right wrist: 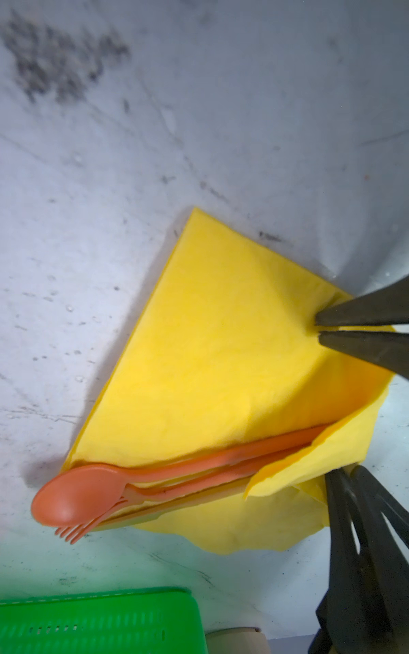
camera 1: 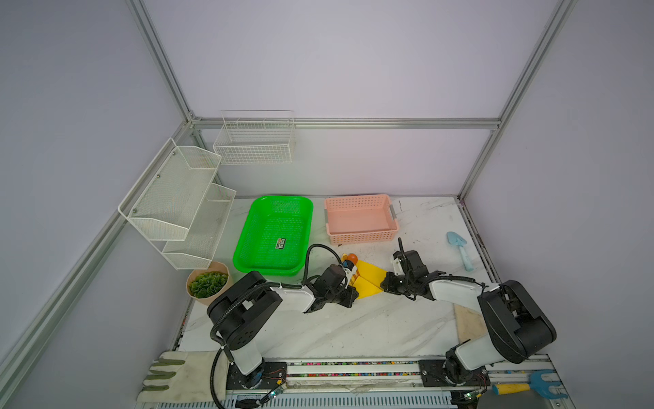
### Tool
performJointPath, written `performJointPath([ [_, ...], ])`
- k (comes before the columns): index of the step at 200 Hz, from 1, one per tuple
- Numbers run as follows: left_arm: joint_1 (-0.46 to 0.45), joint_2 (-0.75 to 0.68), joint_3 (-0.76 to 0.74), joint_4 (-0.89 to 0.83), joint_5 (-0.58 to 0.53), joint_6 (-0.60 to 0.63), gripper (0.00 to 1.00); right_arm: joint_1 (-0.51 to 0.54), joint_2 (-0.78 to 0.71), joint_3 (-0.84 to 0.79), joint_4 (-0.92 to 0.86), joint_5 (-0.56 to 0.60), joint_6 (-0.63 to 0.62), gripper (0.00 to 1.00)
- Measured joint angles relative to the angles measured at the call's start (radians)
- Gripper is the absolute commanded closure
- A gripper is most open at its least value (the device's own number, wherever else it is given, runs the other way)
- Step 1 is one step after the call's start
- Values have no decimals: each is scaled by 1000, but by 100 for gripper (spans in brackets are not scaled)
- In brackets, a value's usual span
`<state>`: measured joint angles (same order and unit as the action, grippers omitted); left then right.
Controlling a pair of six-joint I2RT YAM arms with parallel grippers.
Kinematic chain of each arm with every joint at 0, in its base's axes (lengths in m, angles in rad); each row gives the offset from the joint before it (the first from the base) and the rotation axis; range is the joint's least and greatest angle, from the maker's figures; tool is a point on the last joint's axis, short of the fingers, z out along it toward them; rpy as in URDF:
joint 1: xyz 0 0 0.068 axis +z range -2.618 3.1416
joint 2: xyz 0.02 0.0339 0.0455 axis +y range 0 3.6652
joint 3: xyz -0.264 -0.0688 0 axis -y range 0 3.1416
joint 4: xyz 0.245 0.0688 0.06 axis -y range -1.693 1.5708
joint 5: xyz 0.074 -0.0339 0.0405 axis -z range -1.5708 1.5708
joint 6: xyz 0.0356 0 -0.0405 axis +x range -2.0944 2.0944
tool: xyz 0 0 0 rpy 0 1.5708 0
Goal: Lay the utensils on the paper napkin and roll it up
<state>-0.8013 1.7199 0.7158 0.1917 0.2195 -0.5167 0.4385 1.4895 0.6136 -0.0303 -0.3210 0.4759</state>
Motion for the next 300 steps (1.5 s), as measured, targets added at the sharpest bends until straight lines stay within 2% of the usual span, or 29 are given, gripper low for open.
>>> performJointPath([
  [38,2,-3,0,-6,1,0,84,0,-141,50,-111,20,-28,79],
  [65,4,-9,0,-18,0,1,84,18,-194,119,-106,-31,-48,79],
  [126,9,-19,2,-43,-3,0,84,128,-6,132,-74,-120,-67,79],
  [203,10,-35,3,-80,-10,0,83,132,134,119,-4,-122,-80,81],
  [232,9,-63,19,-148,-16,0,75,132,134,110,27,-122,-77,82],
  [259,10,-97,61,-300,-40,0,66,134,134,96,56,-125,-73,82],
  [300,29,-99,247,-552,-129,-17,56,134,132,77,92,-132,-61,82],
])
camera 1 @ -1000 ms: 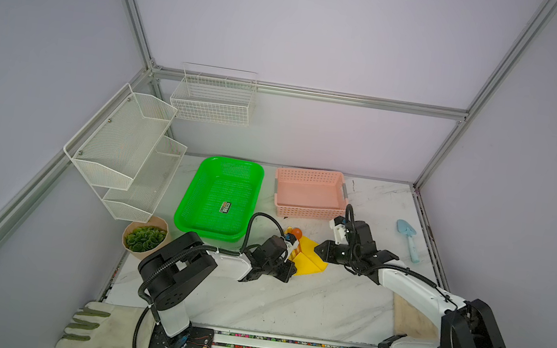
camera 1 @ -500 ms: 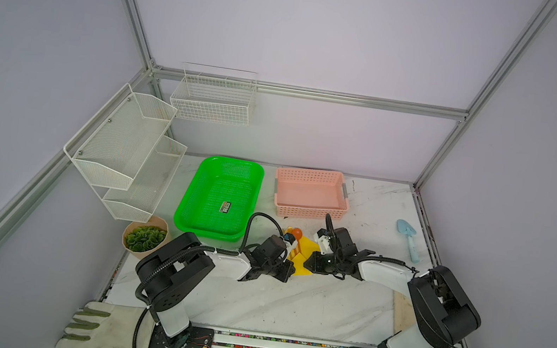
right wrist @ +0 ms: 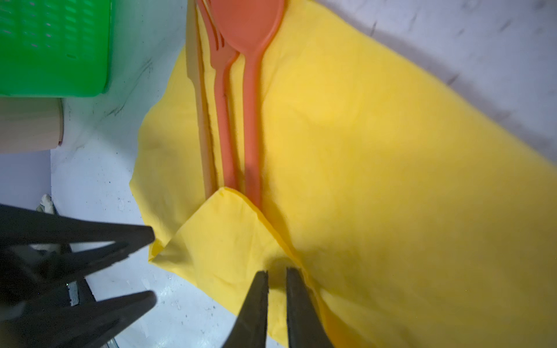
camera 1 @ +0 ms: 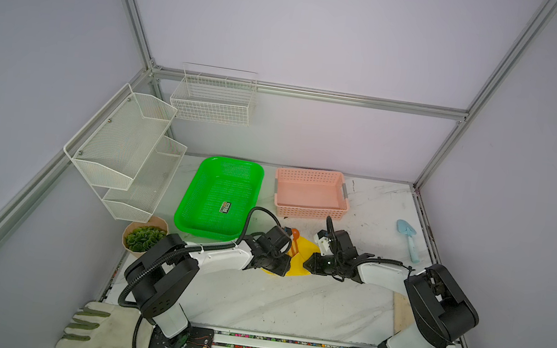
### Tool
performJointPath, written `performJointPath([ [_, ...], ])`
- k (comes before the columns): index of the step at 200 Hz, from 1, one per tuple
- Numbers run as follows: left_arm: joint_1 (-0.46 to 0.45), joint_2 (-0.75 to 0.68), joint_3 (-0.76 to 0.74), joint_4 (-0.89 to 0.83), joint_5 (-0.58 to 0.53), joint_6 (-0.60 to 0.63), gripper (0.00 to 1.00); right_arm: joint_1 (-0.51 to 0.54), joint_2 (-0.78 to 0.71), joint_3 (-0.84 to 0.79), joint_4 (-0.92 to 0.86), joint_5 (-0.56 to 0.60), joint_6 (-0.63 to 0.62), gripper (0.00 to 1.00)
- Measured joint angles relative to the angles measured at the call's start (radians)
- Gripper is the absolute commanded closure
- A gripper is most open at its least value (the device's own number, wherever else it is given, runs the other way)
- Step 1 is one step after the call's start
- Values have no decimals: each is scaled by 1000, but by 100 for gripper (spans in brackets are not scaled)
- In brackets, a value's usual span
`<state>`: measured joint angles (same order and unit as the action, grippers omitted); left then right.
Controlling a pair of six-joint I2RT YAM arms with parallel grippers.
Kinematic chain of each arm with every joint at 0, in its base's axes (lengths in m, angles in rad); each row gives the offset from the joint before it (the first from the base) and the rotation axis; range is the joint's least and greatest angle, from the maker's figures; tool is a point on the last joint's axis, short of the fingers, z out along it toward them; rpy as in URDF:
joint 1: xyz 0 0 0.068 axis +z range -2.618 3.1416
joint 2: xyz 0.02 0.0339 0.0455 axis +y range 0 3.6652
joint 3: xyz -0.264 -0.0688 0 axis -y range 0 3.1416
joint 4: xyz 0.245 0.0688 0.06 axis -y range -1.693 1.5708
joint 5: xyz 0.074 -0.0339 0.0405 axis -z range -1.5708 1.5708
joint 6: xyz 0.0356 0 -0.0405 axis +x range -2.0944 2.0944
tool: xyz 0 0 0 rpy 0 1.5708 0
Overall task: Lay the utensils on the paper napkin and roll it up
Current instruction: 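Release the fold with the left gripper and raise it above the utensils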
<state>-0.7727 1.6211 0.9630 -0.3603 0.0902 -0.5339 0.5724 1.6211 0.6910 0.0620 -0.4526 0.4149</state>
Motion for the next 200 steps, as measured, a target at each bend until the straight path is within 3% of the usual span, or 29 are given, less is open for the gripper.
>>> performJointPath([
  [77,13,232,420,-287,-149,-118,51,2,-5,-11,19,4,19,84],
  [133,13,305,462,-411,-193,-253,26,6,-32,-29,8,11,23,85],
  [200,14,361,523,-434,-180,-386,20,6,-34,-35,11,11,26,85],
])
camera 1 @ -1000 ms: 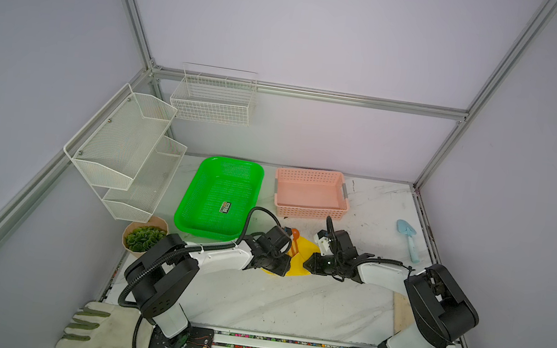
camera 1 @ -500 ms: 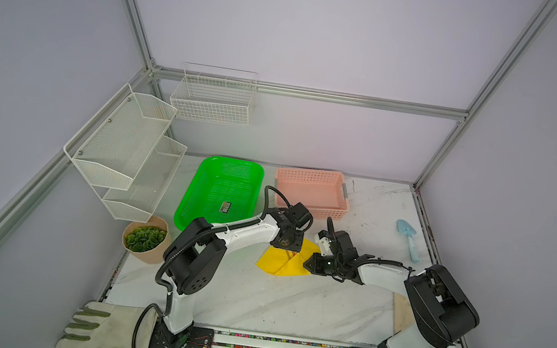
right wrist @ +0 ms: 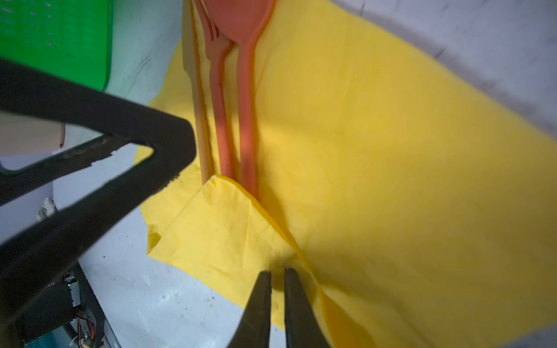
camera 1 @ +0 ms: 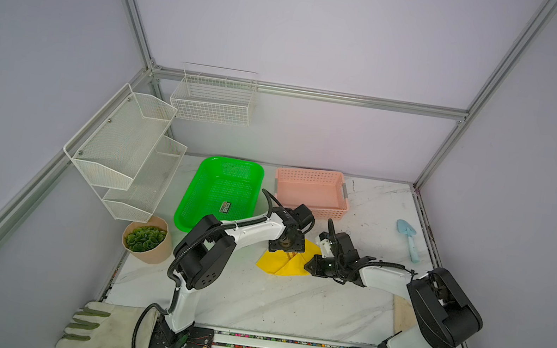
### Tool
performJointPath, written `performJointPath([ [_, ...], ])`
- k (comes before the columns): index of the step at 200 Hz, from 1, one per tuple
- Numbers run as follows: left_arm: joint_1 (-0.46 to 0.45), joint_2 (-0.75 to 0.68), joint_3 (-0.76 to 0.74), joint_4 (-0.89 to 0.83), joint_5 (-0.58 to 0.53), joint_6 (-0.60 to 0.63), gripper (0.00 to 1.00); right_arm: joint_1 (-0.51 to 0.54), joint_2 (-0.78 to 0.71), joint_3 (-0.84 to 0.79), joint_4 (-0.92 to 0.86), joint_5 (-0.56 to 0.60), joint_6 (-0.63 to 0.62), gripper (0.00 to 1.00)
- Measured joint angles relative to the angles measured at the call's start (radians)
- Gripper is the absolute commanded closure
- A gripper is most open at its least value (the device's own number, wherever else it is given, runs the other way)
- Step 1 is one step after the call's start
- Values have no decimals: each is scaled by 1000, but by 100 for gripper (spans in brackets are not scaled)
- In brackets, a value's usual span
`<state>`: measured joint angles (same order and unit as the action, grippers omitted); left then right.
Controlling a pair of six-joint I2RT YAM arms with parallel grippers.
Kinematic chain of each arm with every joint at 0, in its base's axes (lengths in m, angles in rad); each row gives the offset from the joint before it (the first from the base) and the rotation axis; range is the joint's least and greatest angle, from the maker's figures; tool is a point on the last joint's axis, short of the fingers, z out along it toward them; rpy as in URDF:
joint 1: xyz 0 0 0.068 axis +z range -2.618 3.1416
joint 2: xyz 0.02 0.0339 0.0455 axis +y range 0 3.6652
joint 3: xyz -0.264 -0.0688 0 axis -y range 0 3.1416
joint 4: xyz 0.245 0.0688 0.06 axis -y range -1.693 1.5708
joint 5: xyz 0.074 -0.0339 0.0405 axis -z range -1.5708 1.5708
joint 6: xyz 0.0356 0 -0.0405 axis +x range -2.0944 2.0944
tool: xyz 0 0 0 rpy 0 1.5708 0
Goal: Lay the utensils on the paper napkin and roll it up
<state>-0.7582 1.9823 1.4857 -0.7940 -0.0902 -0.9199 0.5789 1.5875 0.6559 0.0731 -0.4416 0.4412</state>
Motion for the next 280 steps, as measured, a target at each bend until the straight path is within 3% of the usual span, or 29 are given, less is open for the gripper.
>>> performJointPath([
  [50,0,45,21,-1,5,-76,21,0,0,-3,7,0,4,85],
  [95,0,79,56,-5,5,-116,33,0,0,-14,29,-3,8,86],
  [139,-2,99,93,-8,3,-117,44,0,0,-24,51,-11,11,85],
  [222,-9,129,108,-12,-3,-119,46,0,0,-33,65,-25,11,85],
  [280,-13,133,113,-16,-11,-118,58,0,-2,-37,68,-27,11,86],
])
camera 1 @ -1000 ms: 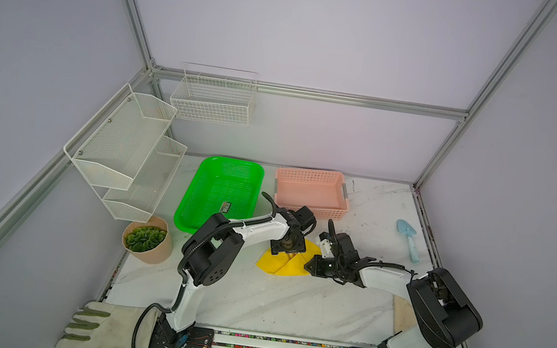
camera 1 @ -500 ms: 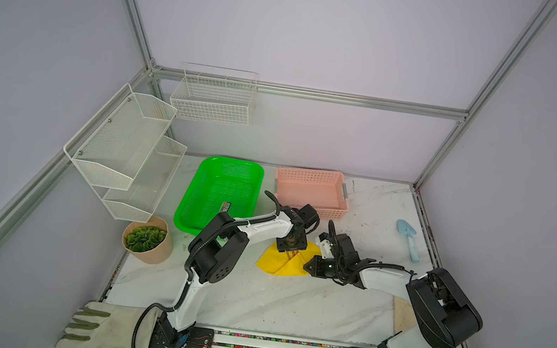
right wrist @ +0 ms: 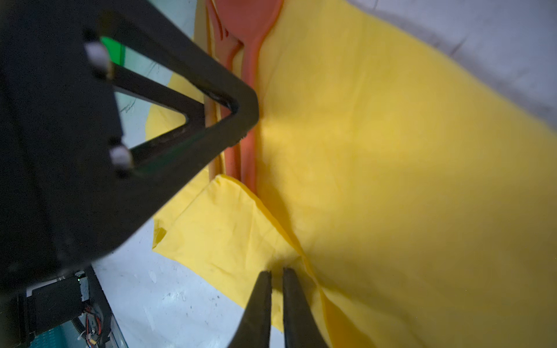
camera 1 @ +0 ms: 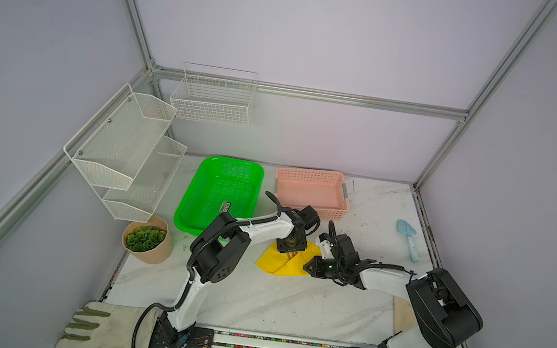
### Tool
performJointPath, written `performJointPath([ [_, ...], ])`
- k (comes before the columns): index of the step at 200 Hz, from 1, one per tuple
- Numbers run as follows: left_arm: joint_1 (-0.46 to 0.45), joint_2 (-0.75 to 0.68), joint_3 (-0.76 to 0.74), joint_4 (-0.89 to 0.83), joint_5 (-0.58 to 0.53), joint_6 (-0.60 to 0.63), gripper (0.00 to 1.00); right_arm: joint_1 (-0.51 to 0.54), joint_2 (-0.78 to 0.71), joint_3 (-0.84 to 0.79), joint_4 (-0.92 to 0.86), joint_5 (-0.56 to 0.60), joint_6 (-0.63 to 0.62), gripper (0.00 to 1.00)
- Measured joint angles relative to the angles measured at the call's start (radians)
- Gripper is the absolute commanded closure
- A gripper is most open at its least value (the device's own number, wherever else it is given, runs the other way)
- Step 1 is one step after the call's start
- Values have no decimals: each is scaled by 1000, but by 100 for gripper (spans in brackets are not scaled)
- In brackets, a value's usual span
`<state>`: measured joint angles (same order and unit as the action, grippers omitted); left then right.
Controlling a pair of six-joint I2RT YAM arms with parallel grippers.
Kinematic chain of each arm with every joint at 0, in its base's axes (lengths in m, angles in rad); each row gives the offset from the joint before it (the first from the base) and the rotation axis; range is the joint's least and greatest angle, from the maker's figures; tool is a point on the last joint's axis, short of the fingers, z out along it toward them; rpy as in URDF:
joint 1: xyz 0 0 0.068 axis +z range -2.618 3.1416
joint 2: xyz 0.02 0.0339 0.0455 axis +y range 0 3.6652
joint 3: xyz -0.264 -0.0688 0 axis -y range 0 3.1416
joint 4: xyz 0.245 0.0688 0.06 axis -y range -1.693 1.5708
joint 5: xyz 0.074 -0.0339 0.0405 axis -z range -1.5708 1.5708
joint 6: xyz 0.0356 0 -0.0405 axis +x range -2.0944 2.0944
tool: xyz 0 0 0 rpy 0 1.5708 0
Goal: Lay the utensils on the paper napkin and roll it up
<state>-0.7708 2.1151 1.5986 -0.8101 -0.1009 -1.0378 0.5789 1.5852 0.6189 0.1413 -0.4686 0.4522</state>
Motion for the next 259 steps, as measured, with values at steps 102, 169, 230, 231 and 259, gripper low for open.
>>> performJointPath([
  [102,-11,7,8,0,-9,0,63,0,-5,-5,0,0,0,86],
  [169,-11,5,23,-24,-37,18,43,0,-5,-5,0,0,7,86],
  [230,14,-180,-6,-74,-87,35,41,0,-5,-4,-3,0,7,86],
  [231,17,-191,-13,-69,-87,34,41,0,-5,-4,-3,0,7,86],
  [259,78,-389,-193,-44,-89,26,40,0,-4,-4,-3,0,7,86],
])
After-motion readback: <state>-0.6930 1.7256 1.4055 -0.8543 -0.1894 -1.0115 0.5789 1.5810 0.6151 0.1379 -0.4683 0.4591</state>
